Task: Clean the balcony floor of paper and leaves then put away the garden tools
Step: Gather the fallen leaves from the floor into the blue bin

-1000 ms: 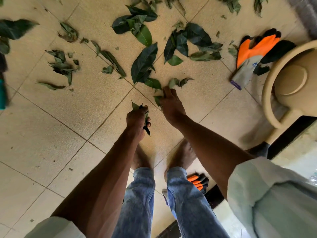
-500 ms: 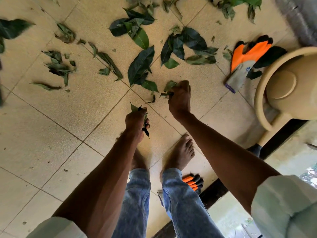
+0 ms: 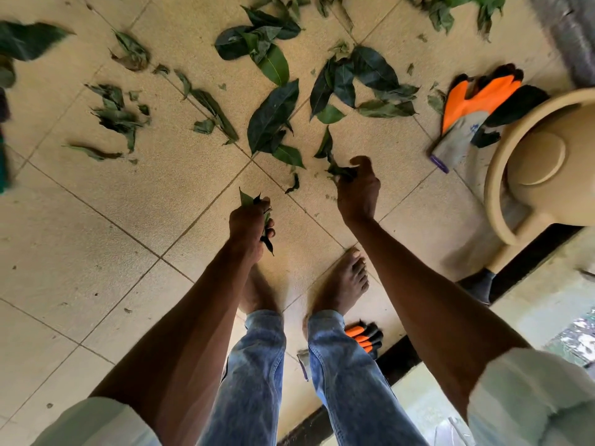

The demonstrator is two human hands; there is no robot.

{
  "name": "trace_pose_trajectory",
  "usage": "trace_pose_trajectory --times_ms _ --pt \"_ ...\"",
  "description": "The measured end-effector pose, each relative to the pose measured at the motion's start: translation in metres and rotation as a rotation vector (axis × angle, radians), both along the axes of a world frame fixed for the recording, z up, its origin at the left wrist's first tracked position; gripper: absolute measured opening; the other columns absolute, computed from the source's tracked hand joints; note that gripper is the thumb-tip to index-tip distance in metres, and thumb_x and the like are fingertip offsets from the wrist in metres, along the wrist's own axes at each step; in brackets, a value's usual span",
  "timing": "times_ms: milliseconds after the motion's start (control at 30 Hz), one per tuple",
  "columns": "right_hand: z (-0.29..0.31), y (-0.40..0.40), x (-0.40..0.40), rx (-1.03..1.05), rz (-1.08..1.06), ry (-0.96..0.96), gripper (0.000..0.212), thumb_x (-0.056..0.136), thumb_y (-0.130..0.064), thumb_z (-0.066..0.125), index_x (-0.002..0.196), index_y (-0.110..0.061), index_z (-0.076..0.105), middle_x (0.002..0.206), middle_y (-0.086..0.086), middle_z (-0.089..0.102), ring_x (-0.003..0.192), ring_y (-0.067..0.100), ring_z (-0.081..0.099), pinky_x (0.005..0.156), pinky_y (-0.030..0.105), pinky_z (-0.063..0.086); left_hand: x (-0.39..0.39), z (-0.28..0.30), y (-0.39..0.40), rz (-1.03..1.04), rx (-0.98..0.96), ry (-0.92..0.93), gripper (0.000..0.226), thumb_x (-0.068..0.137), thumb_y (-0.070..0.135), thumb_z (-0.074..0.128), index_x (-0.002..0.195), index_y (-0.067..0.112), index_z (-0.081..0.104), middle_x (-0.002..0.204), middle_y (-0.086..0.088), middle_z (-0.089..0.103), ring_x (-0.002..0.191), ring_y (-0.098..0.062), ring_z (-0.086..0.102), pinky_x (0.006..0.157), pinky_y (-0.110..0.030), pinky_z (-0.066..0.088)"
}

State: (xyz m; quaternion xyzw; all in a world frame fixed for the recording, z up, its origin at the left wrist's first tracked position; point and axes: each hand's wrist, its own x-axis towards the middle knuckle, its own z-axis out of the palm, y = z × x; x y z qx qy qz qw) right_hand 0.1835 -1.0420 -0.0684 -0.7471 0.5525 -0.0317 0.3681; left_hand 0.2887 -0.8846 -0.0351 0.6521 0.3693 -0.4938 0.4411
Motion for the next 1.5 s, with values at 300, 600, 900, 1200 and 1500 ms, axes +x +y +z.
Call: trace_pose_trajectory --times_ms 300,600,900,1200,1500 --pt "-0.016 0.072 0.032 0.048 0.386 0.093 0.016 0.082 -0.001 0.069 0.098 -0.004 0.071 0.130 0.015 0.044 0.114 0.026 0.047 0.084 0.028 0.051 -0.003 0.003 0.014 0.077 0.024 -0.073 0.014 0.093 0.013 0.061 0.082 0.012 0.054 0.066 -0.002 0.050 0.052 -0.009 0.043 0.044 -0.021 0.034" --pt "-0.016 0.065 0.027 0.038 0.612 0.197 0.050 0.089 0.004 0.053 0.138 -0.002 0.042 0.126 0.023 0.052 0.115 0.030 0.053 0.093 0.035 0.052 0.007 0.000 0.027 0.039 0.066 -0.079 0.016 0.092 0.017 0.063 0.080 0.012 0.054 0.063 -0.002 0.050 0.049 -0.010 0.044 0.040 -0.019 0.035" --pt "-0.003 -0.023 0.051 0.061 0.315 0.133 0.063 0.082 0.003 0.067 0.137 0.001 0.036 0.135 0.025 0.034 0.116 0.033 0.050 0.097 0.031 0.048 -0.002 0.003 0.011 0.077 0.010 -0.064 0.014 0.092 0.010 0.062 0.079 0.012 0.056 0.065 -0.001 0.051 0.050 -0.008 0.044 0.041 -0.020 0.034" --pt "-0.021 -0.011 0.034 -0.052 0.547 0.230 0.029 0.089 -0.001 0.061 0.118 0.003 0.060 0.125 0.017 0.052 0.113 0.025 0.055 0.092 0.015 0.046 -0.009 0.001 0.006 0.051 -0.005 -0.035 0.014 0.092 0.013 0.062 0.080 0.013 0.056 0.065 -0.001 0.051 0.052 -0.008 0.044 0.043 -0.020 0.034" --pt "-0.015 0.021 -0.021 0.093 0.028 0.223 0.023 0.079 -0.009 0.076 0.096 0.003 0.067 0.113 0.017 0.057 0.095 0.027 0.057 0.078 0.034 0.053 -0.013 0.004 0.008 0.033 0.002 -0.027 0.017 0.092 0.014 0.063 0.078 0.012 0.055 0.063 -0.001 0.050 0.050 -0.009 0.042 0.041 -0.020 0.033"
